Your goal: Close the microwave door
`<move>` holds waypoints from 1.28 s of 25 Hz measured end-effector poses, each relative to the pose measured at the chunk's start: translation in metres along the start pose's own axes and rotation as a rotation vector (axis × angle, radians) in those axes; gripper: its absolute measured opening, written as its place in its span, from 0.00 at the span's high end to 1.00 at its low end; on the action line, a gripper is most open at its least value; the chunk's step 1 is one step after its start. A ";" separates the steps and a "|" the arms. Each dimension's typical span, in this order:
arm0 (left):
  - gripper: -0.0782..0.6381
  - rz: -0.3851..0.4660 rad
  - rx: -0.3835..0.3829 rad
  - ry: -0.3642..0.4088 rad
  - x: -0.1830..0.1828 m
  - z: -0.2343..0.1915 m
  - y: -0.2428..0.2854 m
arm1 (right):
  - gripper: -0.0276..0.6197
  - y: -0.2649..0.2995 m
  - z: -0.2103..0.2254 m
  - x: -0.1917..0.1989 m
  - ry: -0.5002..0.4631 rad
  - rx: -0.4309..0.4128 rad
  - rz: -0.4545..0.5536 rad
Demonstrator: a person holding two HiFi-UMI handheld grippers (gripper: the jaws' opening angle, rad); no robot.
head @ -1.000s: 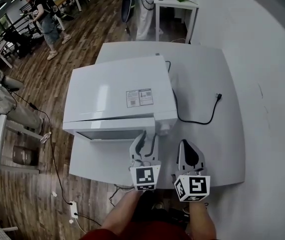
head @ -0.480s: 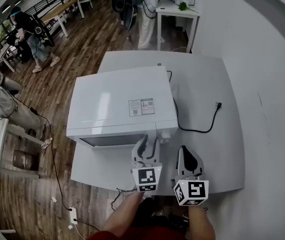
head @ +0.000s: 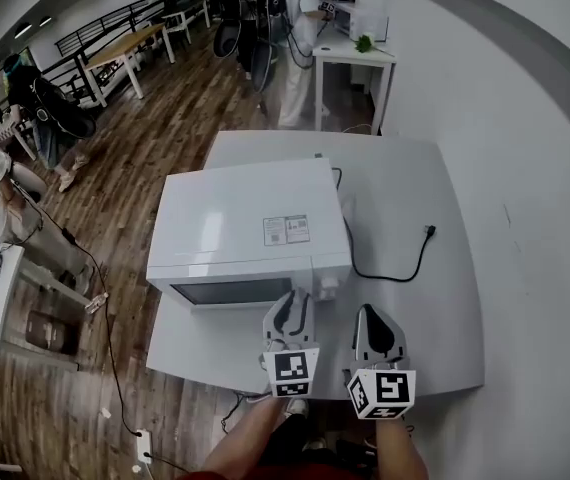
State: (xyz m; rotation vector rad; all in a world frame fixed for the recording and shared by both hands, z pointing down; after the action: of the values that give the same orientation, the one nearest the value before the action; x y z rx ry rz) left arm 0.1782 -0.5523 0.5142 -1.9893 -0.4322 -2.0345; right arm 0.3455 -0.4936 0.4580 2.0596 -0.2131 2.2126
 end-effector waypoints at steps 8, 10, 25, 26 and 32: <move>0.78 0.088 -0.053 0.030 -0.050 -0.006 -0.069 | 0.92 -0.039 -0.022 -0.036 -0.002 -0.044 0.091; 0.80 0.108 -0.071 0.038 -0.064 -0.006 -0.092 | 0.92 -0.054 -0.029 -0.045 0.001 -0.059 0.116; 0.85 0.167 -0.150 0.059 -0.140 -0.017 -0.237 | 0.92 -0.129 -0.102 -0.090 0.000 -0.202 0.201; 0.85 0.171 -0.155 0.058 -0.144 -0.019 -0.242 | 0.92 -0.131 -0.107 -0.093 -0.004 -0.208 0.204; 0.85 0.197 -0.166 0.032 -0.156 -0.040 -0.270 | 0.92 -0.139 -0.136 -0.104 -0.031 -0.216 0.210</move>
State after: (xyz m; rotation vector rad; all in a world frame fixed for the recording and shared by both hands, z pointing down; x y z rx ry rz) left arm 0.0410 -0.3225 0.3502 -1.9983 -0.0581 -2.0322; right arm 0.2439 -0.3315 0.3488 2.0361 -0.6691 2.1562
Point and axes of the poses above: the fingertips, and each gripper's own axes: y forward along the fingers, z to its right, x out of its underside, the point moved 10 cm from there along -y, backward along the fingers, and after that the axes turned 6 degrees about z, right-handed, at the moved point
